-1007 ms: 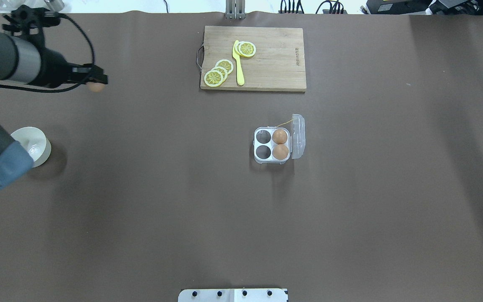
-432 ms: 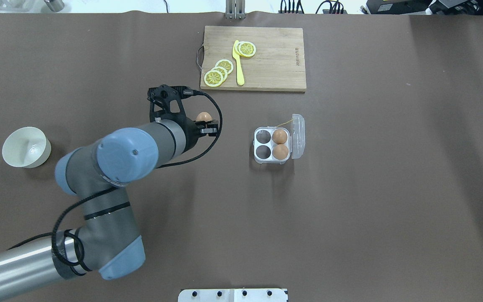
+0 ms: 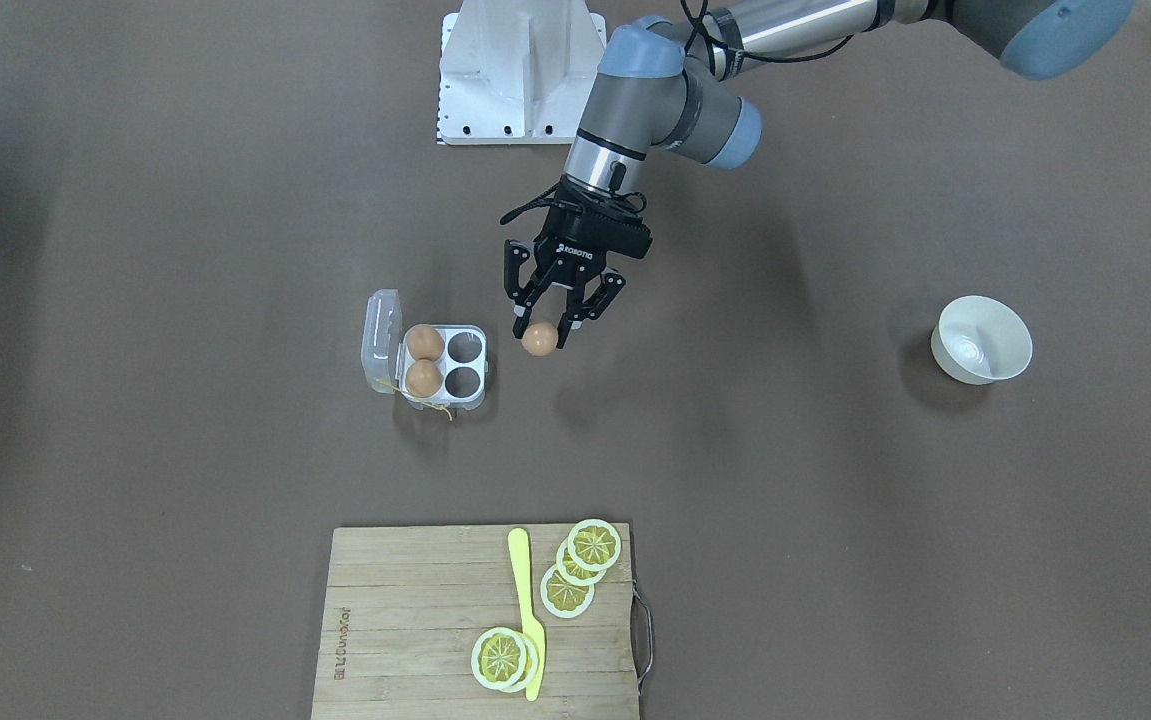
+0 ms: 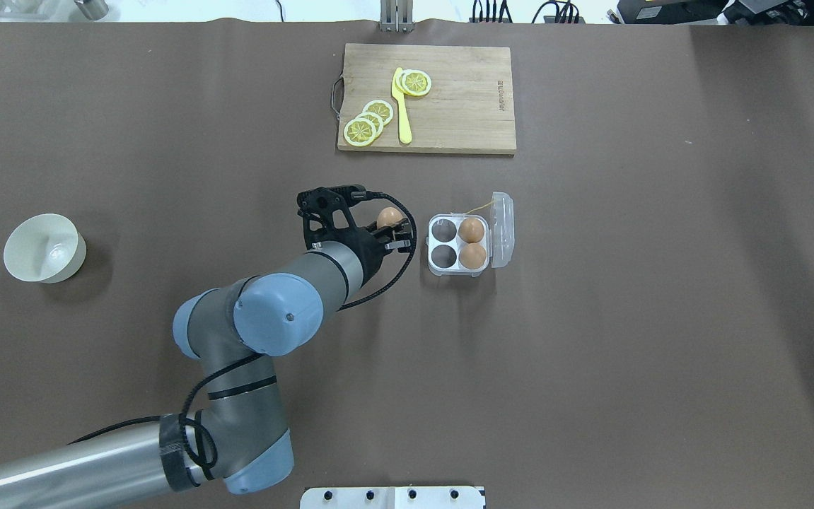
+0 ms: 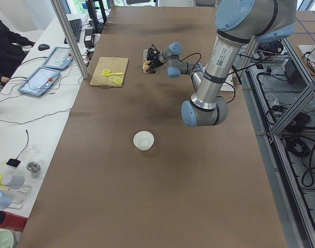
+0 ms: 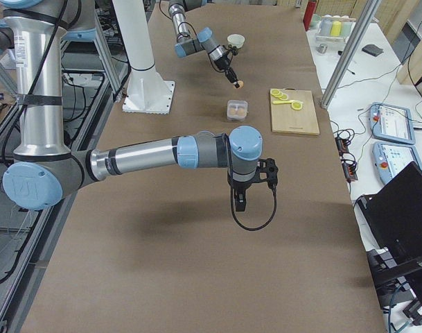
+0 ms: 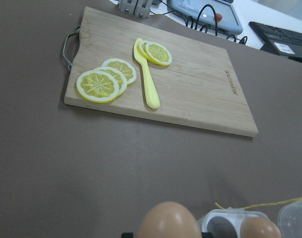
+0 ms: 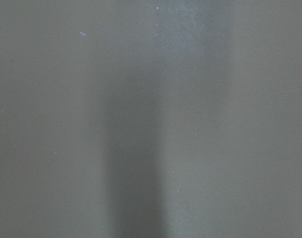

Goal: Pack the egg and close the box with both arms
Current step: 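Lift the egg with the left gripper and carry it to the egg box, then lower the egg into an empty cup and open the left gripper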

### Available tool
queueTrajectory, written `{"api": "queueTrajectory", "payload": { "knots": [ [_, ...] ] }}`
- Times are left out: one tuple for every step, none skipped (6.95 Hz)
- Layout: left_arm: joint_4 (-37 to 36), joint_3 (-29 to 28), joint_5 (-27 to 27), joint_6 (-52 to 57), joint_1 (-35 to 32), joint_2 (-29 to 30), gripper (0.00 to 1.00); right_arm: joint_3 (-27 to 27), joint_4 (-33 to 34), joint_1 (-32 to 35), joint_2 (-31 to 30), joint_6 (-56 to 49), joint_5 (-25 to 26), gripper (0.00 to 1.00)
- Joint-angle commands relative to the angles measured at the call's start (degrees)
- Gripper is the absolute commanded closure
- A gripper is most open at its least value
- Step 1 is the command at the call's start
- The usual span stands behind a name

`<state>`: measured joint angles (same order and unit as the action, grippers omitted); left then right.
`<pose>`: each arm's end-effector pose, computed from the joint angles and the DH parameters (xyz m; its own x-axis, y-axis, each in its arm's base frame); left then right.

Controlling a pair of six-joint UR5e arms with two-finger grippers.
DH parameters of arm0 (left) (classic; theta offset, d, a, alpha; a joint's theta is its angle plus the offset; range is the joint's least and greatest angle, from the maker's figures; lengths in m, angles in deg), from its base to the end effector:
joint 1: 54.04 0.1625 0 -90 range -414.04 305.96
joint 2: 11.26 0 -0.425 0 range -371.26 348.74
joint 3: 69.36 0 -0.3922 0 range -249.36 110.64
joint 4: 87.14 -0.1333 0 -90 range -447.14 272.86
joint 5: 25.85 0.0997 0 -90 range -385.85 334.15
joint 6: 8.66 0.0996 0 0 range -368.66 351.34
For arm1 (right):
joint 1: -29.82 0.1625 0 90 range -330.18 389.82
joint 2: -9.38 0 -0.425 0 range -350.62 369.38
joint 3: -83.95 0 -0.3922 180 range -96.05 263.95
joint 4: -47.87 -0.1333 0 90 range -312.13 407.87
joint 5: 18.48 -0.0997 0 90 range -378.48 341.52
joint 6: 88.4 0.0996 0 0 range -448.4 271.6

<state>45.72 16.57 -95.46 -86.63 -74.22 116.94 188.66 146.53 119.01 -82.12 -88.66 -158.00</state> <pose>0.5999 -0.3995 0.2003 0.3405 0.0830 -0.9366 0.5838 0.7621 0.2798 0.0508 -0.4760 0.5543 0.6482 -0.0740 0.7579 0.0170 0.9964 0.0828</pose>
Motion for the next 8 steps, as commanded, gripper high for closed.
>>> {"api": "queueTrajectory", "payload": {
  "knots": [
    [2.13,-7.07,2.28,-1.84,1.71,6.77,1.0,-0.03,-0.04,-0.15,0.44,0.27,0.12,0.0],
    [2.13,-7.53,2.29,-1.84,1.8,7.32,1.0,-0.12,0.05,-0.15,0.97,0.27,0.21,0.0],
    [2.04,-7.97,2.2,-1.84,1.72,7.76,1.0,-0.2,0.05,-0.23,1.06,0.27,0.21,0.0],
    [2.04,-8.93,2.2,-1.75,1.72,8.03,1.0,-0.2,0.05,-0.15,1.06,0.27,0.21,0.0],
    [1.96,-10.07,2.2,-1.84,1.8,9.33,0.97,-0.2,0.05,-0.23,1.15,0.35,0.21,0.0],
    [1.95,-11.65,2.02,-1.84,1.8,9.87,0.64,-0.12,0.05,-0.15,1.15,0.96,0.12,0.0],
    [1.95,-11.75,2.2,-1.84,1.8,10.05,0.22,-0.12,-0.04,-0.15,1.15,0.88,0.12,0.0],
    [2.13,-11.49,2.2,-1.75,1.72,9.79,0.03,-0.12,-0.04,-0.15,1.15,0.97,0.12,0.0]
  ]
}}
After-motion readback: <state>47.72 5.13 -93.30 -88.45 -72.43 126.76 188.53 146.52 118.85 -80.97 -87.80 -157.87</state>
